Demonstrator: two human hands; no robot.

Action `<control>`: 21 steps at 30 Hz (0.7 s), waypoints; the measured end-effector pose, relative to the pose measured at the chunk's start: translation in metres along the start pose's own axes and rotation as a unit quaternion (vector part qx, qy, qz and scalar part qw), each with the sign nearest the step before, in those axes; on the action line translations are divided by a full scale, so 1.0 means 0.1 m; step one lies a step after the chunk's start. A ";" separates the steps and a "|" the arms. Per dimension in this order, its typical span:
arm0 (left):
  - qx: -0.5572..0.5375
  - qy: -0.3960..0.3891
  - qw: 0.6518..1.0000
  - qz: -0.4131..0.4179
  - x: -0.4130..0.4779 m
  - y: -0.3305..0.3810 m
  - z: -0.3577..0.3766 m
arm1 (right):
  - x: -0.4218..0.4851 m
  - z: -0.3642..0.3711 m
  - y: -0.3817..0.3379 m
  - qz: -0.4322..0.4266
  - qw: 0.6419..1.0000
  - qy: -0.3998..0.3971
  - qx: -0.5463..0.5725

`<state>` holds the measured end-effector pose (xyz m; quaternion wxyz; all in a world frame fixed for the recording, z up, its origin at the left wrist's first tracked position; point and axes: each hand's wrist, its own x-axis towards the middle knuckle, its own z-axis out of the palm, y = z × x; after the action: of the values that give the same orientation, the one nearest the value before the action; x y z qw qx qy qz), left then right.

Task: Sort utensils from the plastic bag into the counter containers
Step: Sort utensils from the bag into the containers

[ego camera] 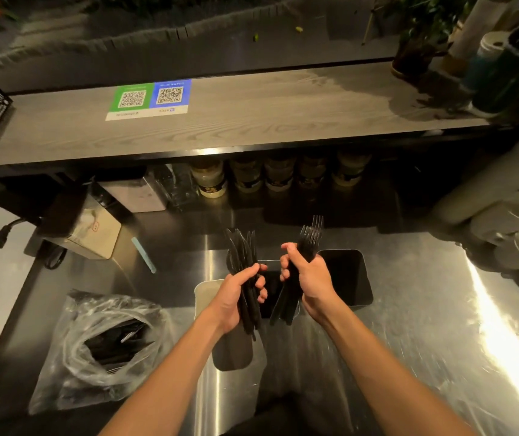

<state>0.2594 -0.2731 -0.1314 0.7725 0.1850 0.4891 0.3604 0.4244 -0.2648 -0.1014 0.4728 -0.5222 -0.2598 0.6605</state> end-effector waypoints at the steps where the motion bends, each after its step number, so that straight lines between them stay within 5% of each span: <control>1: 0.000 -0.006 1.000 0.001 -0.02 0.01 -0.01 | -0.03 0.02 0.00 -0.002 1.000 -0.011 -0.001; 12: -0.047 -0.155 0.987 -0.025 -0.18 0.04 -0.15 | -0.17 0.28 0.04 0.021 0.994 -0.037 -0.102; 21: -0.034 -0.102 0.994 0.011 -0.29 0.02 -0.26 | -0.18 0.35 0.02 0.003 0.997 0.002 -0.082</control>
<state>0.2282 -0.2945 -0.1234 0.8201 0.1996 0.3932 0.3646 0.3913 -0.2763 -0.0841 0.4264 -0.5615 -0.3107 0.6375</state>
